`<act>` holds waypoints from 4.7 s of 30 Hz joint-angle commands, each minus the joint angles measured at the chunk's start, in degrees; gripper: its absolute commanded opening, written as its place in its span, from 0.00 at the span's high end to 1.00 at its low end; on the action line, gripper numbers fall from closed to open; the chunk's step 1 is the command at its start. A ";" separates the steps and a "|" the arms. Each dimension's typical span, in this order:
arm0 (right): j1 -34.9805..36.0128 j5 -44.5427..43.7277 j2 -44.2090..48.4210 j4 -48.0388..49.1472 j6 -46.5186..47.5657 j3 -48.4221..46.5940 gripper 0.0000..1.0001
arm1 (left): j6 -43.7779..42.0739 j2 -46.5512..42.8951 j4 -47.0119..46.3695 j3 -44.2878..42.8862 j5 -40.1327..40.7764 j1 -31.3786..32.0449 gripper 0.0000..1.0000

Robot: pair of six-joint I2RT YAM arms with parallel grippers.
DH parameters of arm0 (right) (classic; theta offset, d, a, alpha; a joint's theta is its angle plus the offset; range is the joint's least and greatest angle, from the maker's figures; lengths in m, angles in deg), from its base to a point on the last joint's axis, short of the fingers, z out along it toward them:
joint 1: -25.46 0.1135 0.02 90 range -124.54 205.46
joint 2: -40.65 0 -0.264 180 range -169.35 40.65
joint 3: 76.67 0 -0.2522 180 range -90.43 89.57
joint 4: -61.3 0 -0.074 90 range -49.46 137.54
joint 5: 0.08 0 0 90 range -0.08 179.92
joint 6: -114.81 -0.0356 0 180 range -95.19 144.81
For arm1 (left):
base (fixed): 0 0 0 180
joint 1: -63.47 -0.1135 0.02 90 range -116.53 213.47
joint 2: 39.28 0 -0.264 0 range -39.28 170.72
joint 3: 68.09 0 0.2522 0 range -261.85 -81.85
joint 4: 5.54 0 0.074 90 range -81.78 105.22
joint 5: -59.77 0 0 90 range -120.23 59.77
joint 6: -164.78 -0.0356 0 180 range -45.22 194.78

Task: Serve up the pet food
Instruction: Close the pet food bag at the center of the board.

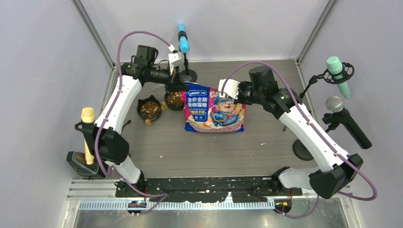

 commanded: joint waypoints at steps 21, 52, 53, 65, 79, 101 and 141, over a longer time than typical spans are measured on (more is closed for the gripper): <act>-8.53 -5.49 4.55 -12.07 1.76 -4.68 0.95 | -0.29 -2.17 -1.32 -2.03 4.47 -5.74 1.00; -0.98 6.21 -4.02 -12.32 -3.81 -12.54 0.40 | 2.92 -0.09 -1.38 -6.35 6.10 -1.08 0.59; -0.79 6.65 -4.53 -11.90 -4.06 -12.57 0.36 | 2.65 0.04 -0.98 -6.32 6.11 -1.08 0.59; 4.42 15.18 -9.27 6.66 -10.33 -9.71 0.40 | 2.84 -0.38 -0.78 -5.22 5.83 -1.13 0.58; 5.55 14.39 -11.57 0.16 -8.79 -11.56 0.88 | 2.02 0.63 0.61 -5.04 5.48 -1.15 0.91; 9.50 11.43 -15.51 12.87 -17.49 -14.09 0.53 | 1.10 2.66 4.32 -6.56 0.48 -1.15 0.67; 7.77 -4.34 -6.92 -19.13 -4.53 -13.40 0.90 | -0.64 1.44 2.26 -5.41 1.16 -3.16 1.00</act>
